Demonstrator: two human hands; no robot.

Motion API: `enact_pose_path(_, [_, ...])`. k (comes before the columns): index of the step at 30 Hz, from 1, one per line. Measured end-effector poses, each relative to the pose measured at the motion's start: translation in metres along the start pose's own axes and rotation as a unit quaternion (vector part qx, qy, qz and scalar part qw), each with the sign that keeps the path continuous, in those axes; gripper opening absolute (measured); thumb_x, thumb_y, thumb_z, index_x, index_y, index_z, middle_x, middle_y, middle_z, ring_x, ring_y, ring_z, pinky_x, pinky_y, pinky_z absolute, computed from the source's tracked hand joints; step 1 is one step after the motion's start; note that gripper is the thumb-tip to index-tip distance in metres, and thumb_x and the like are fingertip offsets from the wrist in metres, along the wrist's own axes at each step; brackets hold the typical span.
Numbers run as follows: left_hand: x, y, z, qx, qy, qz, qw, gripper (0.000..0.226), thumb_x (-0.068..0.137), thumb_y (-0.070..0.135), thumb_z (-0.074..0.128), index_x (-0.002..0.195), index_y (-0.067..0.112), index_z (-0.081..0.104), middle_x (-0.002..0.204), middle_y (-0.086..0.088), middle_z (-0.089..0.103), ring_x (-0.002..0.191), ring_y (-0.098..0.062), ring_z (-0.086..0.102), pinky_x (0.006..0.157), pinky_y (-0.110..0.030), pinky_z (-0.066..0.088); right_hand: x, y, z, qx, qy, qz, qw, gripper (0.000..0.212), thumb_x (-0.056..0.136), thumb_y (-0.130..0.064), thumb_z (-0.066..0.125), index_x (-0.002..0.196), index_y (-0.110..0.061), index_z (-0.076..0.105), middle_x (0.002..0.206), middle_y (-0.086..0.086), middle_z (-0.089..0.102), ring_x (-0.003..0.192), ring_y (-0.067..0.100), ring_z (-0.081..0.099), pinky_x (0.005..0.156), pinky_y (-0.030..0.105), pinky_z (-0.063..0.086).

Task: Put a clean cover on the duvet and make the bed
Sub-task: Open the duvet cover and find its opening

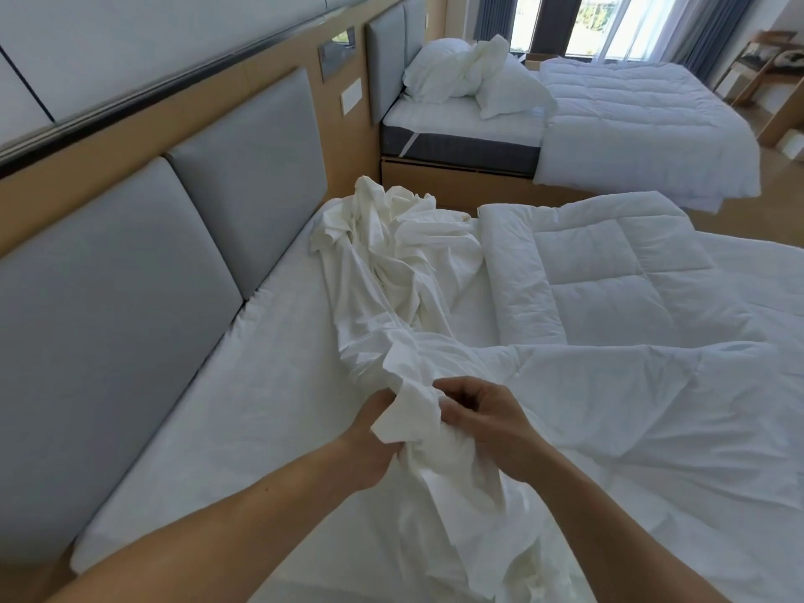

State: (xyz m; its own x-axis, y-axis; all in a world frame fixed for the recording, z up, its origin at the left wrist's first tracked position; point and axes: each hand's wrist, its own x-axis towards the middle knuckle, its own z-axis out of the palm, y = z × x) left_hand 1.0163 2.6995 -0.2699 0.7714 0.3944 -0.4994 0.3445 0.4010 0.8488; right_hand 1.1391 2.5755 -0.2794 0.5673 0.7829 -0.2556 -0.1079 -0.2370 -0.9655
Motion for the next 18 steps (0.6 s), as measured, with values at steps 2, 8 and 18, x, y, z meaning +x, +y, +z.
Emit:
enact_pose_path(2, [-0.003,-0.004,-0.005,-0.024,-0.017,-0.03,0.999,0.021,0.098,0.013,0.054,0.078,0.019,0.052,0.069,0.009,0.061,0.067,-0.002,0.057,0.063,-0.01,0.046,0.004,-0.001,-0.005,0.02,0.034,0.014,0.999,0.014,0.082,-0.013,0.079,0.096,-0.014,0.078,0.095,0.005,0.077,0.088,0.018,0.072,0.076,0.024,0.056])
enact_pose_path(8, [-0.001,-0.001,-0.023,-0.16,0.02,-0.009,0.987,0.035,0.105,0.017,0.039,0.128,0.002,0.06,0.124,-0.015,0.068,0.106,-0.025,0.069,0.081,-0.034,0.059,0.012,0.02,-0.036,-0.171,0.12,0.047,0.977,0.006,0.08,-0.015,0.081,0.082,-0.019,0.076,0.079,-0.001,0.075,0.077,0.015,0.071,0.07,0.02,0.057])
enact_pose_path(18, [0.007,0.017,-0.008,-0.12,0.066,0.001,0.991,0.032,0.102,0.007,0.04,0.114,-0.003,0.068,0.111,-0.021,0.072,0.097,-0.033,0.071,0.08,-0.038,0.059,0.01,-0.025,0.002,-0.221,0.035,-0.183,0.957,0.019,0.079,-0.049,0.069,0.094,-0.037,0.072,0.091,-0.021,0.063,0.082,0.0,0.058,0.075,0.014,0.041])
